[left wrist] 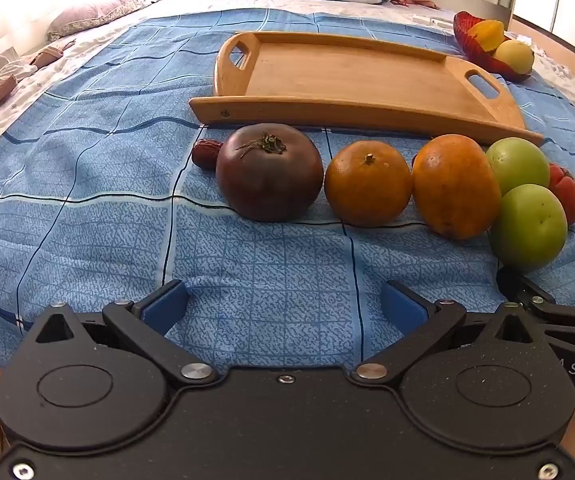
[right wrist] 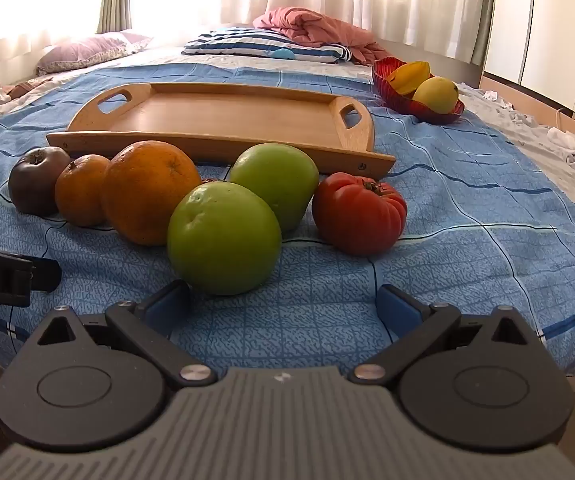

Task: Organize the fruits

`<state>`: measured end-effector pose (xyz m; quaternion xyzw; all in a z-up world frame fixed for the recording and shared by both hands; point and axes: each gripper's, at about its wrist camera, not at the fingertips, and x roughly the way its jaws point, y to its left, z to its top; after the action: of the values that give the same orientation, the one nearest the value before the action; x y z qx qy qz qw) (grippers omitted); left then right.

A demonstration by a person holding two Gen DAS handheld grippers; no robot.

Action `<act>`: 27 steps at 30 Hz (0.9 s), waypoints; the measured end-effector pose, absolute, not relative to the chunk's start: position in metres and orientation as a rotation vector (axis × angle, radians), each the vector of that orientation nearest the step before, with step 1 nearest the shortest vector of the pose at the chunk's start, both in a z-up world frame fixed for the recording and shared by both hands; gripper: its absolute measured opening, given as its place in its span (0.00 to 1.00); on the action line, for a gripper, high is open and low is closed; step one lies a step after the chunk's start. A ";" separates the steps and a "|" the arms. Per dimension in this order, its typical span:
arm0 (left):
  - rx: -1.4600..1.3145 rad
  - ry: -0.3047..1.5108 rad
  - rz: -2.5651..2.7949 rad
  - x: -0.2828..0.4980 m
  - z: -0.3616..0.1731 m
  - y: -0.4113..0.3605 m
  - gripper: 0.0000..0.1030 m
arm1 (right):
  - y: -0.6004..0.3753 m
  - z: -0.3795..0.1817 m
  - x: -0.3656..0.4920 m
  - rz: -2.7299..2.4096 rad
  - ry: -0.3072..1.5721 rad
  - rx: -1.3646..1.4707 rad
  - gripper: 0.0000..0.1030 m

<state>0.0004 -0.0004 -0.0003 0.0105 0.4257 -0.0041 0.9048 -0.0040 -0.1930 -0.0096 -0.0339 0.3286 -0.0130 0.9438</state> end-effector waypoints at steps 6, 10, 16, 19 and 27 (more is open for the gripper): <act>0.018 0.867 -0.011 0.000 0.000 0.000 1.00 | -0.192 -0.009 -0.004 -0.027 0.670 -0.072 1.00; 0.018 0.867 -0.010 0.000 0.000 -0.001 1.00 | -0.192 -0.010 -0.005 -0.027 0.668 -0.076 1.00; 0.018 0.868 -0.010 0.000 0.000 -0.001 1.00 | -0.192 -0.008 -0.005 -0.028 0.670 -0.077 1.00; 0.019 0.868 -0.010 -0.003 0.000 0.000 1.00 | -0.192 -0.009 -0.004 -0.026 0.672 -0.078 1.00; 0.019 0.867 -0.009 -0.003 0.000 -0.001 1.00 | -0.192 -0.008 -0.003 -0.026 0.672 -0.080 1.00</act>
<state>-0.0031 -0.0009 -0.0002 0.0093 0.4202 -0.0046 0.9074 -0.0033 -0.1924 -0.0080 -0.0392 0.3298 -0.0127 0.9431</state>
